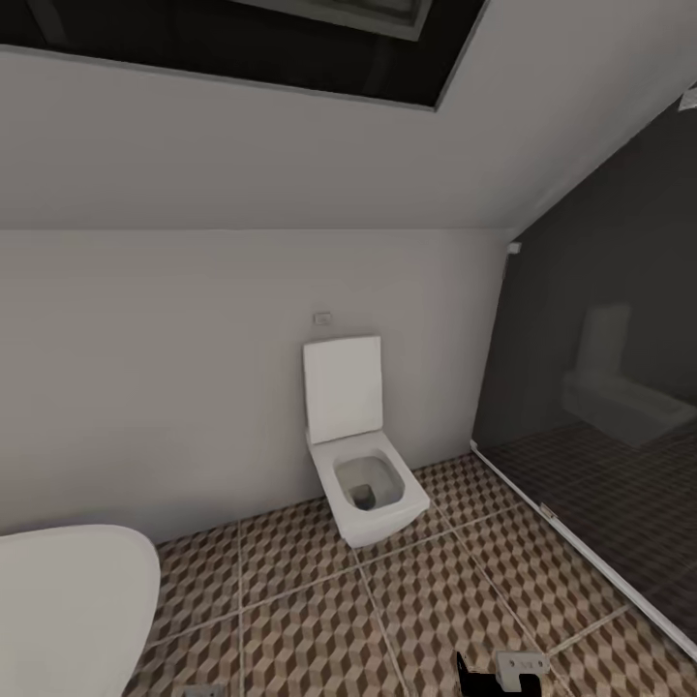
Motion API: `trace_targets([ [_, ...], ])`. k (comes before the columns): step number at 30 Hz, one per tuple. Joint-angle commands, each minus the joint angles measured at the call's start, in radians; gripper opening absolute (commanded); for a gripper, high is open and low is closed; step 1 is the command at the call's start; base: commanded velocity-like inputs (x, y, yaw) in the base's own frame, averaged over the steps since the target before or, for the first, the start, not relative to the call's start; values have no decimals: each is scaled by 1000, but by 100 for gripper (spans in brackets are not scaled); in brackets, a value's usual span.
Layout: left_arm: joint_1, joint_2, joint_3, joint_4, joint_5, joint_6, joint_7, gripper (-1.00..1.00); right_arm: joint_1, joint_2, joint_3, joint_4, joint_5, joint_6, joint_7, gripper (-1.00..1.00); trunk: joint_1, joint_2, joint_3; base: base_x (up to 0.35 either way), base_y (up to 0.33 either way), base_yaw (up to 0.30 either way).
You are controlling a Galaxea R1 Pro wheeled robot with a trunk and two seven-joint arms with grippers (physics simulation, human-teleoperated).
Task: Take the four mousetraps from the cabinet in the bathroom and place them on the bathroom floor. Make sure all four end up on the same floor surface, and ensure that at least two of them are either under or directly next to the same bathroom sink.
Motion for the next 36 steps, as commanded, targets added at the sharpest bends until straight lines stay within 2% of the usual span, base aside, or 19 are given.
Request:
trace_targets([
  [1,0,0,-1,-2,0,6,3,100,-1,0,1,1,1,-2,-3,100,0,-1,-1,0,0,-292],
  [21,0,-1,-4,0,0,5,3,100,-1,0,1,2,1,-2,-3,100,0,-1,-1,-8,-6,-292],
  [36,0,-1,-4,0,0,5,3,100,-1,0,1,4,1,-2,-3,100,0,-1,-1,-165,-163,-292],
])
